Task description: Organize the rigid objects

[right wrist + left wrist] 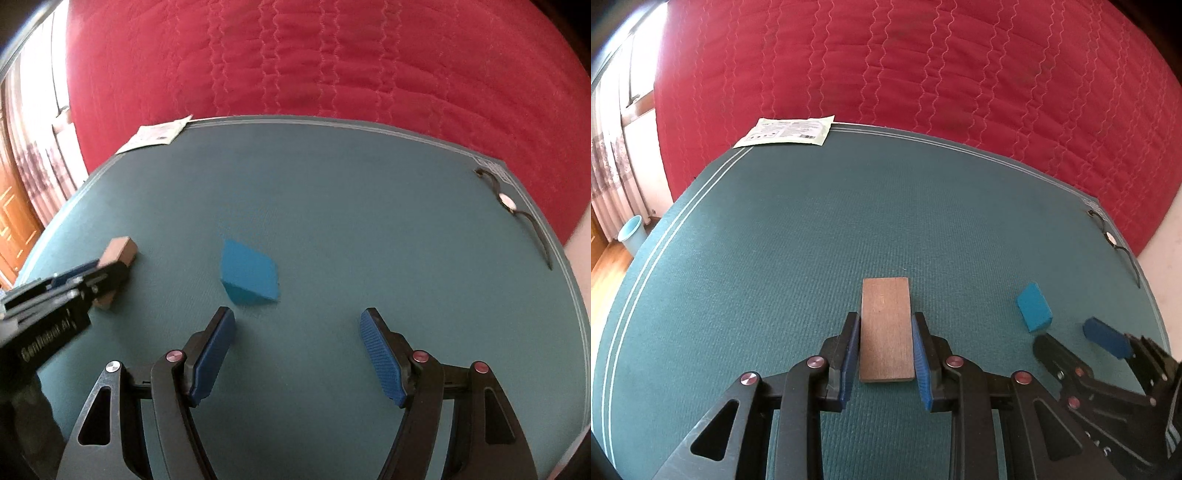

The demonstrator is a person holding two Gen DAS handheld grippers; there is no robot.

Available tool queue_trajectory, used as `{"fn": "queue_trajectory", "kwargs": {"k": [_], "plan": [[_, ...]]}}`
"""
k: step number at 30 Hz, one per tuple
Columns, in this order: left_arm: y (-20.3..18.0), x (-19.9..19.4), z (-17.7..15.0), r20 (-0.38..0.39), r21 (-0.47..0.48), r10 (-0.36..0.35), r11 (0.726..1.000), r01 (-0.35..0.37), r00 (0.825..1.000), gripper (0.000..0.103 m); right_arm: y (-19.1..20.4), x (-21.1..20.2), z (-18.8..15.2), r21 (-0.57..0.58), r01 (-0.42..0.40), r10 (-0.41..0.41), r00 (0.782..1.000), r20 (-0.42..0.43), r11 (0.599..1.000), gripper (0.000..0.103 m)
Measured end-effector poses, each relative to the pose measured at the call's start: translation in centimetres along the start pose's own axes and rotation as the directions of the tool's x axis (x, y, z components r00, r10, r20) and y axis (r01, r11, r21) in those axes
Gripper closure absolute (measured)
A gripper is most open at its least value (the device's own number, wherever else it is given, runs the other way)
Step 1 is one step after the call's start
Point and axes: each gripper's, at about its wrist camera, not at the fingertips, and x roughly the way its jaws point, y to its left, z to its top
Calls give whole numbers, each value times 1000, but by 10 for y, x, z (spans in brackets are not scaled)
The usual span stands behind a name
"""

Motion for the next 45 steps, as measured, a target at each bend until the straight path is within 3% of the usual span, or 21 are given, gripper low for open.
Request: {"fn": "queue_trajectory", "kwargs": {"k": [18,23,25,29,45], "plan": [[3,1,1,2,-17,-2,1000,2,1000,74,18,30,30,-91,-45,44,999,-4,995,33],[3,1,1,2,-17,-2,1000,2,1000,74,20,32,32,-124,-71,72,997,1,990,44],[3,0,1,1,-16,-2,1000,2,1000,74,22,30,31,-142,-82,84,996,4,986,57],[4,0,2,1,-17,-3,1000,3,1000,74,28,25,24,-171,-76,78,997,10,982,71],[2,-3,2,3,-26,-25,999,25,1000,74,28,-25,-24,-64,-67,68,998,17,996,77]]}}
